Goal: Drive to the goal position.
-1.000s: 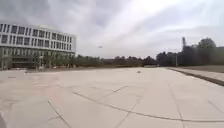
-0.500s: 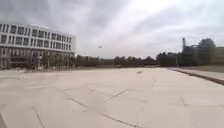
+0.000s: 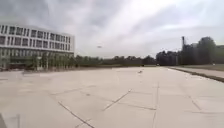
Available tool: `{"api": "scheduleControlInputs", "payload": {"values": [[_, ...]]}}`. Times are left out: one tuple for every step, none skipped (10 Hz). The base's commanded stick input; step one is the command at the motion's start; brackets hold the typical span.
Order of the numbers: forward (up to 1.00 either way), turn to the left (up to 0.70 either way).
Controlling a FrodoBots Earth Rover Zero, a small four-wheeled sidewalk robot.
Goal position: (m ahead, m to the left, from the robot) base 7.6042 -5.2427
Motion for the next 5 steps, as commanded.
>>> {"api": "scheduleControlInputs", "payload": {"values": [[0.7,0.0],[0.7,0.0],[0.7,0.0],[0.7,0.0],[0.7,0.0]]}}
